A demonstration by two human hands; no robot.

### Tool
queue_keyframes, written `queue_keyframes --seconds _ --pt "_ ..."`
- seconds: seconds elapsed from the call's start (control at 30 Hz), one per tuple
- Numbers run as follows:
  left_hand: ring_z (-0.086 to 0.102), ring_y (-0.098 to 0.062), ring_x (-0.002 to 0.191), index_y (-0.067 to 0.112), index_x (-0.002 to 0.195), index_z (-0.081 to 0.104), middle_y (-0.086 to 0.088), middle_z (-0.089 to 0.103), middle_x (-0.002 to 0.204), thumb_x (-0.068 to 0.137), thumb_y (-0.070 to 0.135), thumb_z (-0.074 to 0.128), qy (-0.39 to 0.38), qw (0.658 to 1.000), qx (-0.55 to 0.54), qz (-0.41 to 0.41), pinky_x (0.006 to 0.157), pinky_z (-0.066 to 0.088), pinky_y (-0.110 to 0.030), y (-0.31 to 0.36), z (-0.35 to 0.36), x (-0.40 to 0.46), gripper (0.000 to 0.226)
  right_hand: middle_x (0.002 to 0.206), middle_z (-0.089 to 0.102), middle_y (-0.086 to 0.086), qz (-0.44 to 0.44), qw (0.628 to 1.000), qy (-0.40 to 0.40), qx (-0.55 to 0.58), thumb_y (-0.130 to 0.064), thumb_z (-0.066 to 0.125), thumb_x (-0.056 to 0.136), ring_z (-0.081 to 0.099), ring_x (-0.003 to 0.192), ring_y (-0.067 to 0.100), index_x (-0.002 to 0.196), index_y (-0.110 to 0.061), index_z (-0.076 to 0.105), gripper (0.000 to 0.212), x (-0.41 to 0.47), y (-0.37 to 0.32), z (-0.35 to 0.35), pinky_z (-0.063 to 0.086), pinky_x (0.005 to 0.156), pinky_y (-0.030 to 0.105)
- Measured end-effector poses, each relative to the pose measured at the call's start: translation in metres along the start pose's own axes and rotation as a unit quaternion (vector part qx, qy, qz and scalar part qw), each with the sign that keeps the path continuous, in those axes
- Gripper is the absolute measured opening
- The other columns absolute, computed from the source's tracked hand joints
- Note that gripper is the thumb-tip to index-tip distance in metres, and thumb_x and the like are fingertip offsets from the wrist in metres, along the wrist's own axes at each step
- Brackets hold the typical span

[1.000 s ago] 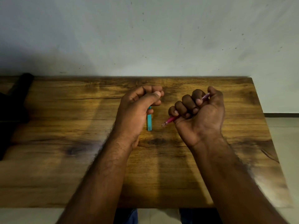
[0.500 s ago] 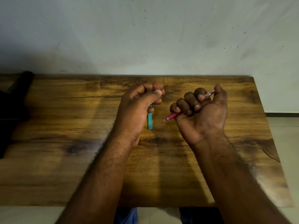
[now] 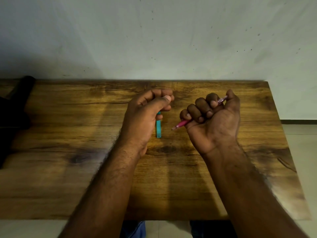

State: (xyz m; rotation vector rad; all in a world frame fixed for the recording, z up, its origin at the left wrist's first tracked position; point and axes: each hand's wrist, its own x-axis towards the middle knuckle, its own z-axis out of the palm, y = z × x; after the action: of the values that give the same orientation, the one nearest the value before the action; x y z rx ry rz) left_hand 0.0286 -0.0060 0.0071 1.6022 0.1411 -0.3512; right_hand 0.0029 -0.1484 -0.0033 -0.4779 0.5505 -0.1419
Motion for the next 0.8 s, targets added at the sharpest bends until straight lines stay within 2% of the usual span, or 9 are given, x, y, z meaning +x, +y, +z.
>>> queue_keyframes --seconds 0.07,0.17,0.33,0.47,0.6,0.73,0.8 --pt "0.075 -0.019 0.104 0.022 0.11 0.077 0.006 0.082 0.107 0.098 0.021 0.063 -0.002 1.0 0.002 0.0 0.089 0.052 -0.043 0.0004 0.0005 -0.0002 0.018 0.05 0.024 -0.004 0.006 1.0 -0.007 0.002 -0.055 0.034 0.102 0.017 0.049 0.015 0.059 -0.019 0.041 0.057 -0.0001 0.0 0.0 0.031 0.055 0.029" --pt "0.075 -0.018 0.103 0.024 0.109 0.077 0.006 0.081 0.108 0.091 0.029 0.063 -0.003 1.0 0.005 0.002 0.091 0.053 -0.044 0.0008 0.0002 -0.0008 0.024 0.049 0.022 -0.003 -0.003 1.0 -0.014 -0.019 -0.044 0.033 0.1 0.017 0.048 0.015 0.057 -0.018 0.041 0.051 -0.0007 -0.0001 0.0002 0.031 0.054 0.029" --pt "0.075 -0.018 0.104 0.024 0.109 0.077 0.006 0.082 0.107 0.097 0.023 0.063 -0.003 1.0 0.005 0.005 0.091 0.053 -0.044 0.0001 0.0002 -0.0007 0.019 0.049 0.022 -0.004 0.019 1.0 -0.015 -0.013 -0.055 0.032 0.102 0.016 0.049 0.014 0.06 -0.016 0.047 0.059 -0.0008 0.0018 0.0021 0.03 0.055 0.029" --pt "0.075 -0.019 0.105 0.023 0.11 0.077 0.006 0.081 0.108 0.099 0.02 0.063 0.001 1.0 0.007 0.004 0.092 0.053 -0.045 0.0004 -0.0004 -0.0004 0.018 0.049 0.021 -0.004 0.012 0.999 -0.016 -0.028 -0.046 0.034 0.101 0.016 0.048 0.014 0.06 -0.017 0.046 0.052 -0.0002 0.0012 0.0025 0.031 0.053 0.028" --pt "0.075 -0.018 0.104 0.024 0.109 0.077 0.007 0.081 0.108 0.096 0.024 0.063 -0.001 1.0 0.009 0.003 0.094 0.053 -0.047 0.0011 0.0004 -0.0013 0.019 0.05 0.022 -0.004 0.018 1.0 -0.006 -0.015 -0.057 0.034 0.102 0.016 0.05 0.014 0.062 -0.016 0.049 0.059 -0.0003 0.0023 0.0009 0.03 0.055 0.029" --pt "0.075 -0.018 0.104 0.024 0.109 0.077 0.007 0.081 0.108 0.098 0.023 0.063 0.001 1.0 0.01 -0.002 0.095 0.054 -0.049 0.0016 0.0004 -0.0014 0.018 0.051 0.022 -0.003 -0.007 1.0 0.0 -0.027 -0.046 0.034 0.101 0.016 0.049 0.015 0.059 -0.018 0.043 0.052 -0.0003 0.0003 0.0001 0.031 0.054 0.03" --pt "0.075 -0.018 0.104 0.024 0.109 0.077 0.007 0.081 0.108 0.095 0.026 0.063 0.002 1.0 0.011 -0.002 0.095 0.054 -0.049 0.0021 0.0009 -0.0018 0.019 0.051 0.023 -0.003 -0.002 1.0 -0.001 -0.017 -0.049 0.035 0.101 0.017 0.05 0.015 0.06 -0.018 0.044 0.053 -0.0003 -0.0006 -0.0003 0.031 0.055 0.03"
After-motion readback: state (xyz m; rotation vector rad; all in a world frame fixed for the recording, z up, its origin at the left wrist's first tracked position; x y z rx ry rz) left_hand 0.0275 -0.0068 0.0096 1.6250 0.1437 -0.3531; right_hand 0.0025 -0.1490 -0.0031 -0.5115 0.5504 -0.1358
